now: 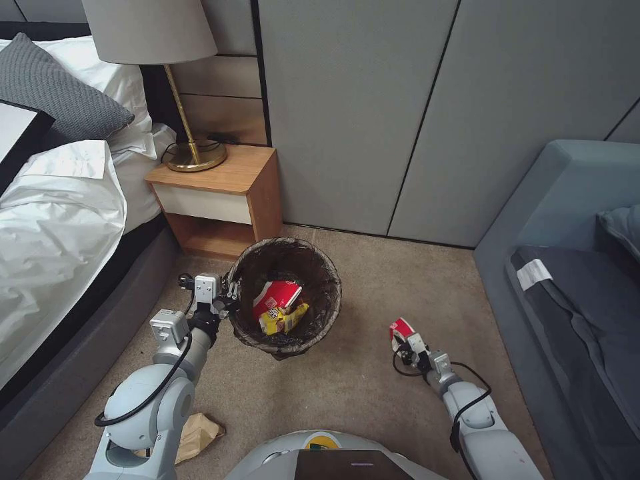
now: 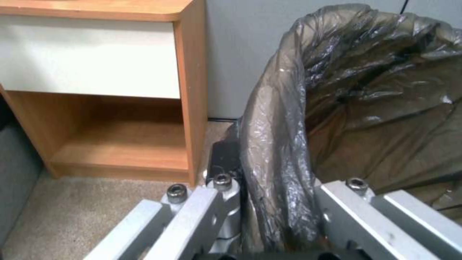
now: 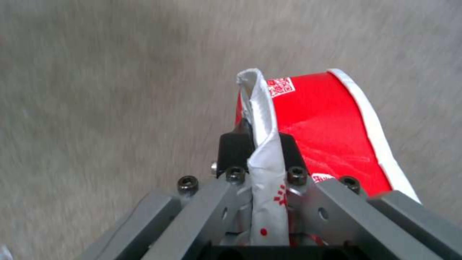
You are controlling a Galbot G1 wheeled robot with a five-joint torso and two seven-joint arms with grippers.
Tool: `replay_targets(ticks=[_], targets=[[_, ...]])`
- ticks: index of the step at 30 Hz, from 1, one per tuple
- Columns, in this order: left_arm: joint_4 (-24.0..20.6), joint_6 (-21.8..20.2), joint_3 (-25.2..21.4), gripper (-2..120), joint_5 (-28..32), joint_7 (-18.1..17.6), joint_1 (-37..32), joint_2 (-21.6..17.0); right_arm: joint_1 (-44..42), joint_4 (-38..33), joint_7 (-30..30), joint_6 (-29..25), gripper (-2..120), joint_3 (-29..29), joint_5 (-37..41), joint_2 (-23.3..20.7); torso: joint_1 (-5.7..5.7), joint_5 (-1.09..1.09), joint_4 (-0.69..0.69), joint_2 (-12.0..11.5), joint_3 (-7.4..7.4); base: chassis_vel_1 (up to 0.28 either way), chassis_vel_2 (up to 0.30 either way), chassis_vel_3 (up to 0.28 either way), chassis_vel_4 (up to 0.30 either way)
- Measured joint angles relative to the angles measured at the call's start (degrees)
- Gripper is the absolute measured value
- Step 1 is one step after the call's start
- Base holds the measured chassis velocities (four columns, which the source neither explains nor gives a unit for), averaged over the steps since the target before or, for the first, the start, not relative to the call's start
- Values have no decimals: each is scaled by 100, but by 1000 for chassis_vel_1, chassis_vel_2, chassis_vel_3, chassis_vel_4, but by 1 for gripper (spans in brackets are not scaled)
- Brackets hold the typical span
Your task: Pick up the trash bin, then pick up the garbage from the floor and place it into the trash bin.
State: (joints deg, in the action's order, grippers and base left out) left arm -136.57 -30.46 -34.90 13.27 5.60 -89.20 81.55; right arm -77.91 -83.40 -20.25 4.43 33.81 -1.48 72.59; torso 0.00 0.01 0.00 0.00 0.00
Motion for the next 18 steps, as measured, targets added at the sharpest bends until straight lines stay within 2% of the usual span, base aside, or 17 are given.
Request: replay_targets(ticks=[1,7,8,10,12,13,14,15,17,18], targets=[[0,0,0,7,0,0,0,0,0,0,0,0,0,0,0,0,0,0,0,0,0,0,0,0,0],[10,0,18,7,-9,2,3,3,-287,-1184,-64,3,0,186,198,-105,0,-1,1,0,0,0,0,0,0],[10,0,18,7,-9,2,3,3,-287,-1184,-64,3,0,186,198,-105,0,-1,1,0,0,0,0,0,0],[29,0,28,7,-25,4,10,5,-425,-1910,-71,72,0,235,353,-160,0,-2,0,0,0,0,0,0,0],[34,0,28,7,-28,5,11,6,-462,-2135,-71,113,0,243,404,-179,0,-2,1,0,0,0,0,0,0],[42,-1,30,7,-37,5,13,6,-516,-2478,-69,191,0,241,494,-212,0,-1,1,0,0,0,0,0,0],[47,-5,35,7,-49,6,14,6,-577,-3260,-31,376,0,125,678,-295,0,-2,0,0,0,0,0,0,0],[47,-5,35,7,-49,6,14,6,-577,-3260,-31,376,0,125,678,-295,0,-2,0,0,0,0,0,0,0],[47,-10,41,7,-56,7,8,10,-595,-3956,106,620,0,-139,879,-394,0,-2,1,0,0,0,0,0,0],[47,-10,41,7,-56,7,8,10,-595,-3956,106,620,0,-139,879,-394,0,-2,1,0,0,0,0,0,0]])
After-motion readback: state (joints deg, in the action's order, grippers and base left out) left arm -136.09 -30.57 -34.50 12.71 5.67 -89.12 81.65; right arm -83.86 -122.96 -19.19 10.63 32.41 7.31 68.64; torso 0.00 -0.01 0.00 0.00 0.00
